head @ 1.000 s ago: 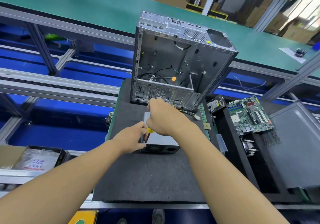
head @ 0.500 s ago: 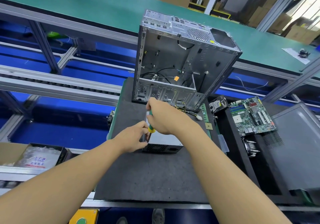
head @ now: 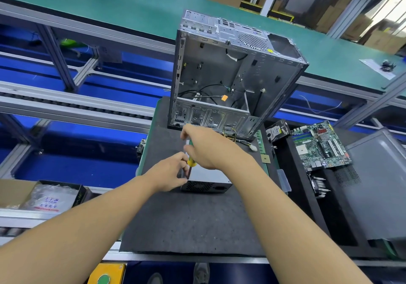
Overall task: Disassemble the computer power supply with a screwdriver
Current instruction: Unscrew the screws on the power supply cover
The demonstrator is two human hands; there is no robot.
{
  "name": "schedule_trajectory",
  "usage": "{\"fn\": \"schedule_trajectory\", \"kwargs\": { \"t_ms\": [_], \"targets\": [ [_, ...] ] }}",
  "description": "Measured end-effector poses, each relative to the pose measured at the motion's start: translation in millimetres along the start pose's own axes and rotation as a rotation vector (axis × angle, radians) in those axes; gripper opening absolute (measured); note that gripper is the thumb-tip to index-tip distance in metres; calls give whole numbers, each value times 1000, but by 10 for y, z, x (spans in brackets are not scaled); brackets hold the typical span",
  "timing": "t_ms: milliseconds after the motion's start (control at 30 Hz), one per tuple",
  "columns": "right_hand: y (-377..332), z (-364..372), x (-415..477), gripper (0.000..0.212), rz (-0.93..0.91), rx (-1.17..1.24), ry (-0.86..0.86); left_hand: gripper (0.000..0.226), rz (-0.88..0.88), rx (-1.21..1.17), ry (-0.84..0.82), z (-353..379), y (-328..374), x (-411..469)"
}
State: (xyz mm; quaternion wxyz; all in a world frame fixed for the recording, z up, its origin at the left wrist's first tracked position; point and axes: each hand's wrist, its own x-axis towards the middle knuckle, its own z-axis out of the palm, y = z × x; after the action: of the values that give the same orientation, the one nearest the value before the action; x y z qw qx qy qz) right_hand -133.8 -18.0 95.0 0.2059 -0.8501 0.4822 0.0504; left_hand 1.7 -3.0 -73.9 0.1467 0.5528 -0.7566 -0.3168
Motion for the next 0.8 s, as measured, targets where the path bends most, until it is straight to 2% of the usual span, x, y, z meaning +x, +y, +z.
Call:
{"fn": "schedule_trajectory", "kwargs": {
  "t_ms": [100,167,300,433,500,700,800],
  "targets": [
    [5,-1,-10,27,29,-2,-40,5,-3,-10,7,-9,14,-6],
    [13,7,-17,29,37,-7,-47,4,5,-5,8,-4,16,-7],
    [9,26,-29,11,27,-31,-14,7,10,0,11,20,9,-31],
    [15,35,-26,12,34,-93,38,4,7,-31,10,16,7,-29],
    [13,37,-25,8,28,-70,40,2,0,11,12,29,2,-20],
    [8,43,-32,19,47,-42,20,12,14,143,54,96,10,25],
    [8,37,-44,5,35,-20,21,11,13,186,49,96,13,32]
  ]
}}
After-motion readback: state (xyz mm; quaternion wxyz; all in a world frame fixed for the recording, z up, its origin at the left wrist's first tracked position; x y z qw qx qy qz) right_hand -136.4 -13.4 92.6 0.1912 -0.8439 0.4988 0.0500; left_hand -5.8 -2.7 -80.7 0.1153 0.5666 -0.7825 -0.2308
